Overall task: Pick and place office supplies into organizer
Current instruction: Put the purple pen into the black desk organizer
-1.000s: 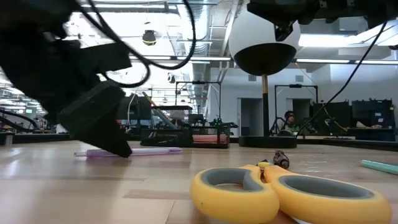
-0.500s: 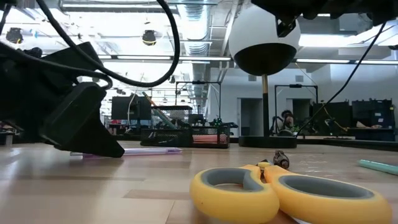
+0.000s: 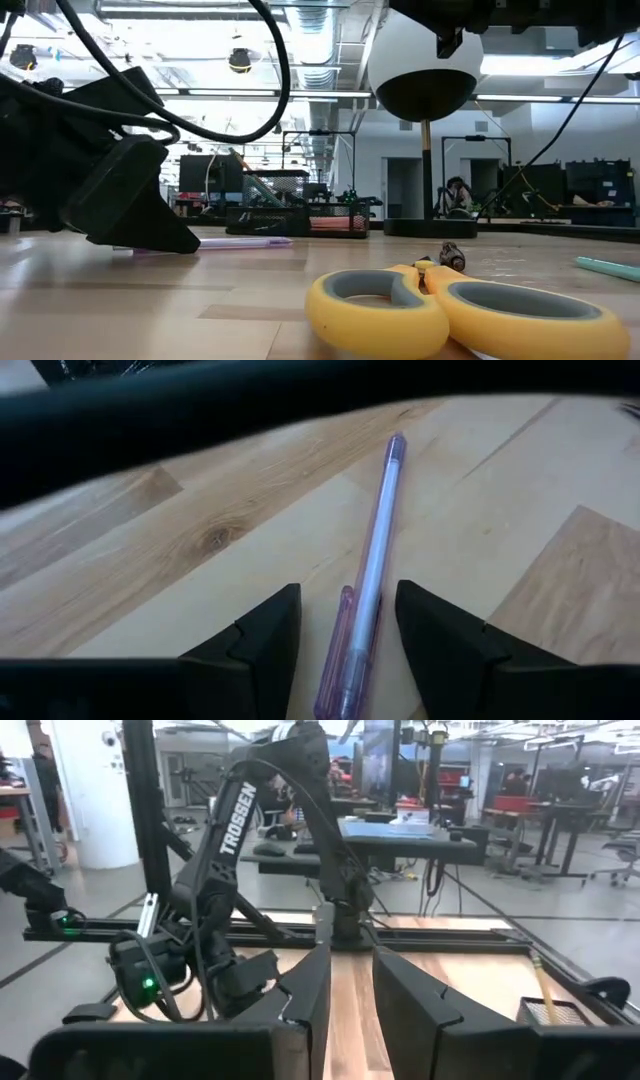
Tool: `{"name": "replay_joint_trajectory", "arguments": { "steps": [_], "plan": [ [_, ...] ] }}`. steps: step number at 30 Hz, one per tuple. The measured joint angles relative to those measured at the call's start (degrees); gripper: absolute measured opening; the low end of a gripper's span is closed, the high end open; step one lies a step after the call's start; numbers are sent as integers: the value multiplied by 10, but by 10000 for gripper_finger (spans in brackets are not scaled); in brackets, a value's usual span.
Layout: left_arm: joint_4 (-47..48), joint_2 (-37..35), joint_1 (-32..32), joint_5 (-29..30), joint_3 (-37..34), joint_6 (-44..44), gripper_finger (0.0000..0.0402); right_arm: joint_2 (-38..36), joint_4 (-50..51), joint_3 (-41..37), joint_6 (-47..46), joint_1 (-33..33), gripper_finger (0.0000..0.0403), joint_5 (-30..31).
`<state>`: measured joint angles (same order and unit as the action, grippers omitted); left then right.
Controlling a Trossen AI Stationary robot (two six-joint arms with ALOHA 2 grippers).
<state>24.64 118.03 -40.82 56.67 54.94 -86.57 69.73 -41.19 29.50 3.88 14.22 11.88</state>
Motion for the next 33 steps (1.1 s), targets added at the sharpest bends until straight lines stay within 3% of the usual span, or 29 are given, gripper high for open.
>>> {"name": "replay_joint_trajectory", "arguments": {
  "steps": [11, 17, 25, 29, 33],
  "plan": [
    [-5, 10, -11, 26, 0, -39, 164, 0, -2, 0, -29, 31, 71, -24],
    [-40, 71, -30, 114, 0, -69, 164, 0, 25, 0, -29, 76, 71, -52],
    [-10, 74, -34, 113, 1, -96, 162, 0, 35, 0, -39, 127, 71, -52],
    [-41, 73, -32, 113, 0, -69, 130, 0, 40, 0, -40, 152, 71, -51],
    [-58, 73, -32, 113, 0, -54, 62, 0, 44, 0, -50, 175, 71, -51]
  ]
}}
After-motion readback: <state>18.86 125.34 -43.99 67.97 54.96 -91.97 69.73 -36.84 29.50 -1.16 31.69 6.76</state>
